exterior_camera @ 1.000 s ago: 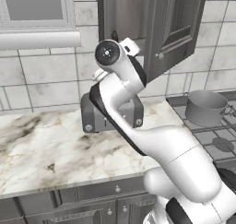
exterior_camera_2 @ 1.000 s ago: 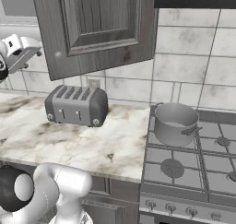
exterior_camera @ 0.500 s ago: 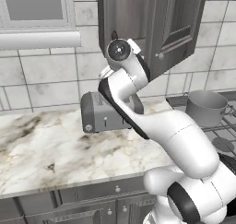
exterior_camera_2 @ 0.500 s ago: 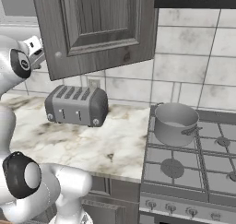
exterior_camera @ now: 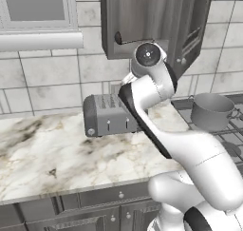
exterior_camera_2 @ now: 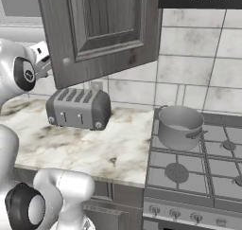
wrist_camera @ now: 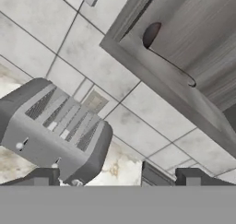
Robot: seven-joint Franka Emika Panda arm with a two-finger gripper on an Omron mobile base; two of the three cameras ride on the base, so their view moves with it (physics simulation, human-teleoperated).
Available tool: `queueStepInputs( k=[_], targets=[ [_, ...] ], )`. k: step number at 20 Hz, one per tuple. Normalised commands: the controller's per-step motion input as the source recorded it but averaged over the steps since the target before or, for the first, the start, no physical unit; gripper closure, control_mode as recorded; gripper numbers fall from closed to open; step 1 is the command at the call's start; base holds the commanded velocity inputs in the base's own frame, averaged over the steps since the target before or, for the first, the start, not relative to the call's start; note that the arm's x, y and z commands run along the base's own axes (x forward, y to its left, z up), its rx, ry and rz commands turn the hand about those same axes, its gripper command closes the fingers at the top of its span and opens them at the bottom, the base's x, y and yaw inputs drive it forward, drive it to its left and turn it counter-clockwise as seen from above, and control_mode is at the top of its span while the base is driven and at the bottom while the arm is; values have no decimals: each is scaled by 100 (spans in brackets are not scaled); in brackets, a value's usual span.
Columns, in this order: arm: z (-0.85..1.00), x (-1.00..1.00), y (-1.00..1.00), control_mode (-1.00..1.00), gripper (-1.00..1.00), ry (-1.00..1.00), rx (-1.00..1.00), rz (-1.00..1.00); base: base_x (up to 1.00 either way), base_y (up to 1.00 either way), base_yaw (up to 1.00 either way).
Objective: Open the cabinet and move the ladle to the pot. Then close the cabinet.
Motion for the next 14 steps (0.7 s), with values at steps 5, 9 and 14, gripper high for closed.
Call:
queueStepInputs(
  k=[5,9,14],
  targets=[
    [-6,-20,-85,-100,-100,6,1,0,0,0,0],
    [0,-20,-95,-100,-100,3,3,0,0,0,0],
    [0,-32,-84,-100,-100,0,1,0,0,0,0]
  ],
)
